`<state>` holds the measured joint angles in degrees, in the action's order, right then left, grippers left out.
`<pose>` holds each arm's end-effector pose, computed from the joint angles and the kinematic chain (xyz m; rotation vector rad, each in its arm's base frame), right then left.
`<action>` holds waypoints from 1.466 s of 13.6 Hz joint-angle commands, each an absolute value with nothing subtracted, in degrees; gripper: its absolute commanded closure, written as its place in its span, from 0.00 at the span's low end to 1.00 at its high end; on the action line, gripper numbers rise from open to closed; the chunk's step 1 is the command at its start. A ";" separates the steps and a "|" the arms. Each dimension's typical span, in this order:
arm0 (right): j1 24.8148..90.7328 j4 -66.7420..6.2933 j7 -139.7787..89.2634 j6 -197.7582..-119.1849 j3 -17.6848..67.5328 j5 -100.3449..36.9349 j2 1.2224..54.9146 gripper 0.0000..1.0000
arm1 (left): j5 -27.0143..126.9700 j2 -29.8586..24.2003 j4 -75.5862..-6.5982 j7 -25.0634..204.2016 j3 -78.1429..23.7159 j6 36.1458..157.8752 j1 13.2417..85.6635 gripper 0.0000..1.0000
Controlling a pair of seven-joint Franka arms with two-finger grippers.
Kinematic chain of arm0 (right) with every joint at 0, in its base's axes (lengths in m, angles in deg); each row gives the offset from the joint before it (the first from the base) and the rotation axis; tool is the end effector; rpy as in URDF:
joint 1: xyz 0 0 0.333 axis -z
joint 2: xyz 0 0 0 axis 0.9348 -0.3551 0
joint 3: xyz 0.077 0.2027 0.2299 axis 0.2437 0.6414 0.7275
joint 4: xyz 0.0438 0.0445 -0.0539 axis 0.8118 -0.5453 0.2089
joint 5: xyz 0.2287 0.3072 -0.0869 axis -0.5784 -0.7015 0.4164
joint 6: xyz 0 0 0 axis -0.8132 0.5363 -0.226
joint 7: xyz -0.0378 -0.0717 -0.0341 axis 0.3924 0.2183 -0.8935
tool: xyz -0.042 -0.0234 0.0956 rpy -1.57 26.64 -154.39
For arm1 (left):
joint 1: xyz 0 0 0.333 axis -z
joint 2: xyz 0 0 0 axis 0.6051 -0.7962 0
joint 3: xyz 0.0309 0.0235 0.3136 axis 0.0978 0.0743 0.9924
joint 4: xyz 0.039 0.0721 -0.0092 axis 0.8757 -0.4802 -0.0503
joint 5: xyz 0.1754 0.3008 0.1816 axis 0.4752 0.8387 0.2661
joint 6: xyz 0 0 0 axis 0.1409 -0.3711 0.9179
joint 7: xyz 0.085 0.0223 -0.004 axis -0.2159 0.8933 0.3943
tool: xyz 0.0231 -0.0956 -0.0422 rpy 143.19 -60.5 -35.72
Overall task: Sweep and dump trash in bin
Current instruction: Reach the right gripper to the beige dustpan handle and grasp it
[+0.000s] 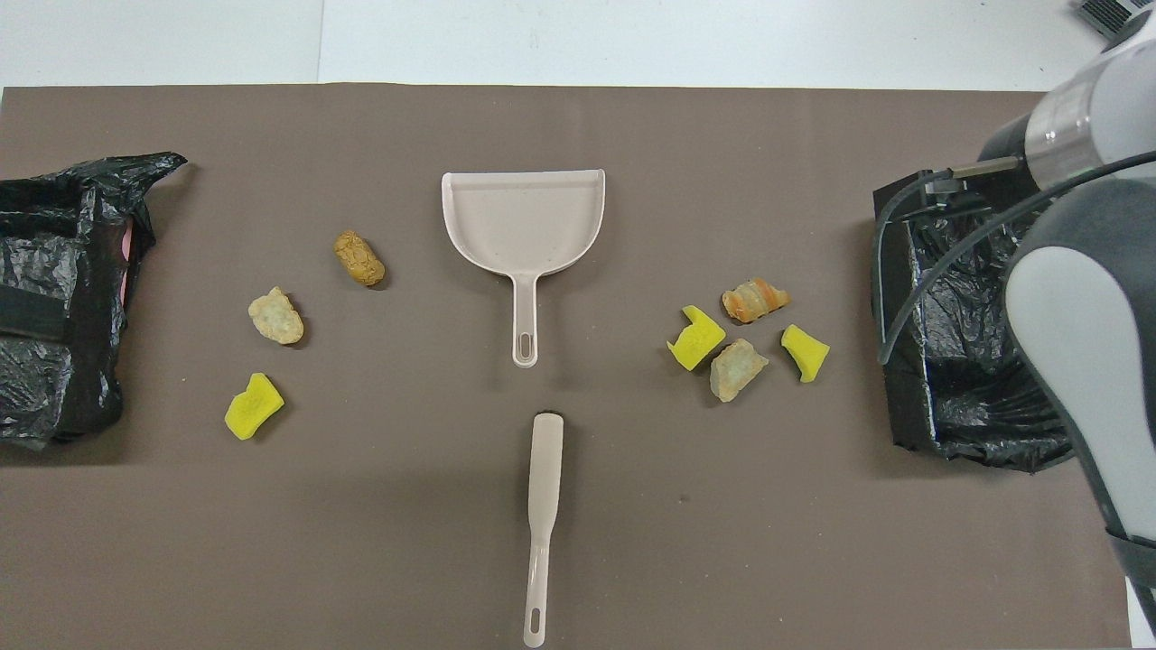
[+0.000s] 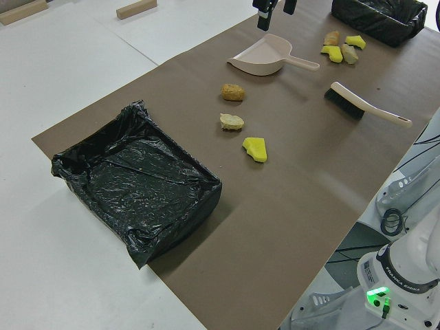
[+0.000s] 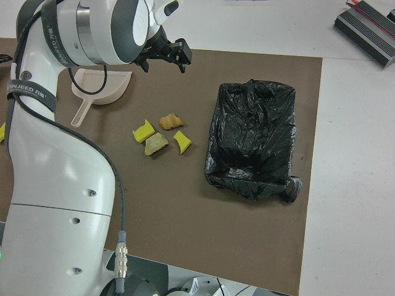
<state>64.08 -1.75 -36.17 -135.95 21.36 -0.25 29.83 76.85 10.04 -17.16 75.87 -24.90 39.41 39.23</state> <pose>0.6282 0.0898 0.6169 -3.1224 -0.1582 -0.1697 0.5198 -0.0214 0.6768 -3.1111 0.0195 0.0414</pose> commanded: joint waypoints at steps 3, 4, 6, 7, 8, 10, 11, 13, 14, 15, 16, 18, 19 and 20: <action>61.30 6.81 -42.46 -137.98 21.77 0.82 19.96 0.00 | 76.26 9.69 -16.71 75.44 -24.63 42.91 39.35 0.00; 60.07 6.82 -46.23 -138.60 21.85 0.64 18.99 0.00 | 76.26 9.78 -16.80 75.44 -24.63 42.91 39.43 0.00; 57.26 6.82 -50.47 -138.87 22.20 -0.23 16.53 0.00 | 76.26 9.95 -16.97 75.44 -24.71 42.39 39.43 0.00; 56.55 6.82 -51.18 -138.09 23.34 -0.32 16.25 0.00 | 76.26 10.04 -17.32 75.44 -24.63 42.04 39.43 0.00; 56.54 6.73 -52.14 -137.91 24.91 -2.06 15.82 0.00 | 76.26 10.65 -17.93 75.44 -24.63 41.95 39.43 0.00; 55.85 6.91 -57.23 -138.95 25.89 -6.55 12.67 0.00 | 76.26 12.06 -20.21 75.44 -24.63 42.03 39.35 0.00; 54.88 7.25 -57.95 -139.66 27.29 -7.00 11.26 0.00 | 76.26 12.59 -21.09 75.36 -24.63 42.21 39.35 0.00; 52.17 7.78 -60.49 -141.41 28.36 -6.92 8.71 0.00 | 76.26 12.68 -21.37 75.36 -24.63 42.30 39.35 0.00; 50.93 7.96 -61.02 -142.20 28.27 -6.92 7.56 0.00 | 76.26 12.59 -21.19 75.44 -24.63 42.30 39.52 0.00; 49.79 7.96 -61.29 -144.30 28.53 -6.92 6.33 0.00 | 76.26 12.33 -20.84 75.79 -24.63 42.65 39.96 0.00; 48.03 8.05 -62.86 -146.76 28.53 -6.92 4.93 0.00 | 76.17 12.07 -20.58 75.97 -24.80 43.17 40.13 0.00; 45.74 8.05 -63.75 -151.77 28.18 -6.57 2.46 0.00 | 76.17 12.42 -20.93 76.32 -25.24 42.74 40.22 0.00; 45.56 7.96 -63.93 -152.57 28.36 -6.22 2.28 0.00 | 76.17 12.50 -21.01 76.32 -25.24 42.39 40.22 0.00; 44.77 7.61 -63.93 -152.84 28.36 -6.04 2.19 0.00 | 76.08 12.68 -21.36 76.41 -25.24 42.47 40.14 0.00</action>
